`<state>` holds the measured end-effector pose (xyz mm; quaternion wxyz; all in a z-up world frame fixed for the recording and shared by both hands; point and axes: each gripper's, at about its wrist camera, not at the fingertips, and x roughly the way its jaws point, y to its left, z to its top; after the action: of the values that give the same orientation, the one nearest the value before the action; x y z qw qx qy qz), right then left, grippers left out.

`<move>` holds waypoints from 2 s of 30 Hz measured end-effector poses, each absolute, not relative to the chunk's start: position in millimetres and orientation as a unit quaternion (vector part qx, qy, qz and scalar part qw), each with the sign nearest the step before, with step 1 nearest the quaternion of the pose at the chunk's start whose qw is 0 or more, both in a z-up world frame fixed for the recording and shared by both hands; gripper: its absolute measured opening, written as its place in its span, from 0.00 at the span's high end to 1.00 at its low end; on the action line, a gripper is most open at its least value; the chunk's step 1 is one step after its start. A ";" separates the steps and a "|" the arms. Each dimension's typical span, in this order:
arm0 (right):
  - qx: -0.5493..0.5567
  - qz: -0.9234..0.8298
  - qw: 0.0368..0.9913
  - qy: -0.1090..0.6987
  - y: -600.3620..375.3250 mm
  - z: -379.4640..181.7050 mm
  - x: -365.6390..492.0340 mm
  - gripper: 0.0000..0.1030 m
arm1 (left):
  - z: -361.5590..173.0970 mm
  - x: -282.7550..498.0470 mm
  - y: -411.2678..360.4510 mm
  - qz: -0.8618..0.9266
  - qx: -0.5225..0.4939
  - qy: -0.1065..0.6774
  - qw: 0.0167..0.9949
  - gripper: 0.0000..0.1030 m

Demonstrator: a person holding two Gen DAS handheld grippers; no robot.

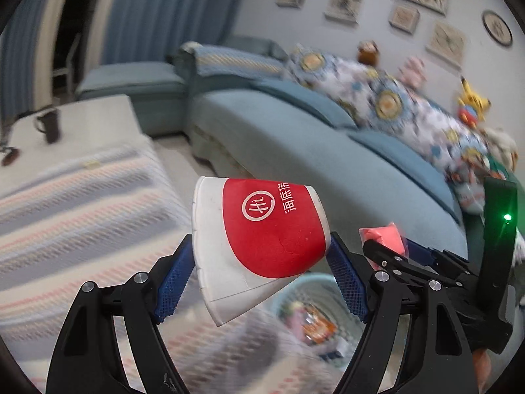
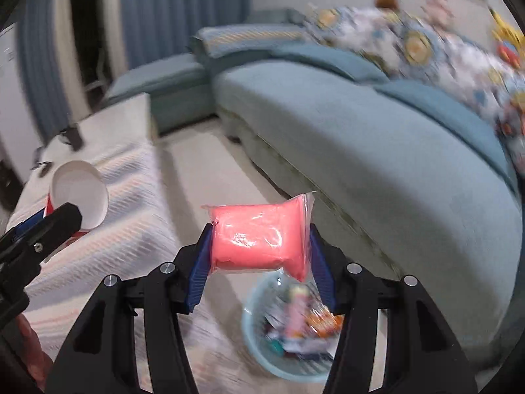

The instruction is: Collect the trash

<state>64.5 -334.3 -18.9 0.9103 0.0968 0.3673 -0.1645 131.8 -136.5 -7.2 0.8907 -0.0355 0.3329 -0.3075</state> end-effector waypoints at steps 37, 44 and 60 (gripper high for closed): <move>0.093 -0.219 0.911 0.336 -347.3 -38.0 -69.7 0.23 | 1.1 14.3 -149.2 -0.313 -0.007 0.287 0.905 0.09; 0.065 -0.291 0.930 0.216 -300.6 -16.0 -106.7 0.21 | 8.4 -20.9 -112.1 -0.195 0.012 0.188 0.963 0.07; 0.093 -0.270 0.933 0.220 -296.7 -33.8 -100.2 0.21 | -21.7 -2.4 -108.9 -0.179 0.027 0.229 0.956 0.07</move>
<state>-100.2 -296.7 -33.8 0.9329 0.0925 0.2200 -0.2698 -2.4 -108.9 -21.7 0.9565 0.0272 0.2290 -0.1787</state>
